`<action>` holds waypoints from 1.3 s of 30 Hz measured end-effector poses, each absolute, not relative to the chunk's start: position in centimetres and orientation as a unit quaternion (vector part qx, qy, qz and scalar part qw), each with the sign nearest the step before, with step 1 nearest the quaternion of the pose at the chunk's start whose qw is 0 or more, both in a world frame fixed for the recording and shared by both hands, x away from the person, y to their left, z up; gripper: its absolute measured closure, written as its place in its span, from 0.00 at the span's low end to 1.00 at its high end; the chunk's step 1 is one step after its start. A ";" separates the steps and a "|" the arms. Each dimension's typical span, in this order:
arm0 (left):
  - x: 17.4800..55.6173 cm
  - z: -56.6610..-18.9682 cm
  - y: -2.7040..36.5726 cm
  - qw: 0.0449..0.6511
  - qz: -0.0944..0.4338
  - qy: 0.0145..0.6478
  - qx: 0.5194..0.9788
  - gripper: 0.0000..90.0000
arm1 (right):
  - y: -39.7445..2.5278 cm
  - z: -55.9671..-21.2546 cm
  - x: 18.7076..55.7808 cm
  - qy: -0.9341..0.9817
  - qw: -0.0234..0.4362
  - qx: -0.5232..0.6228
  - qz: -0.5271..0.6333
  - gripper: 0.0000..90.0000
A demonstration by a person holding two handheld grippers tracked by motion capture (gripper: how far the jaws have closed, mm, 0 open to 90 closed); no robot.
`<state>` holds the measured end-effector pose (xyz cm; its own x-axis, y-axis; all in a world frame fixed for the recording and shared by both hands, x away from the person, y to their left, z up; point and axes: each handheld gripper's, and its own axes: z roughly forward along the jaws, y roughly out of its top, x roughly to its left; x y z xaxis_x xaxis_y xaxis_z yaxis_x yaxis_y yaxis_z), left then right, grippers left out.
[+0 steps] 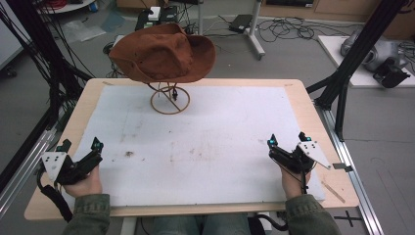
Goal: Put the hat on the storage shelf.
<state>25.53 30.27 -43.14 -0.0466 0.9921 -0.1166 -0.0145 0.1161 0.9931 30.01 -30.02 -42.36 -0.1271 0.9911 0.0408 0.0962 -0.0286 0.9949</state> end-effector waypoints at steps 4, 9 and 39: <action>25.5 -43.1 30.3 0.520 0.484 0.537 0.455 0.11 | -30.0 -42.5 29.9 0.548 0.430 0.499 0.515 0.01; 25.5 -43.2 30.2 0.521 0.482 0.536 0.457 0.11 | -29.7 -42.6 29.9 0.557 0.431 0.494 0.509 0.02; 25.4 -43.4 30.4 0.524 0.472 0.540 0.458 0.11 | -29.8 -42.7 30.0 0.557 0.434 0.487 0.513 0.04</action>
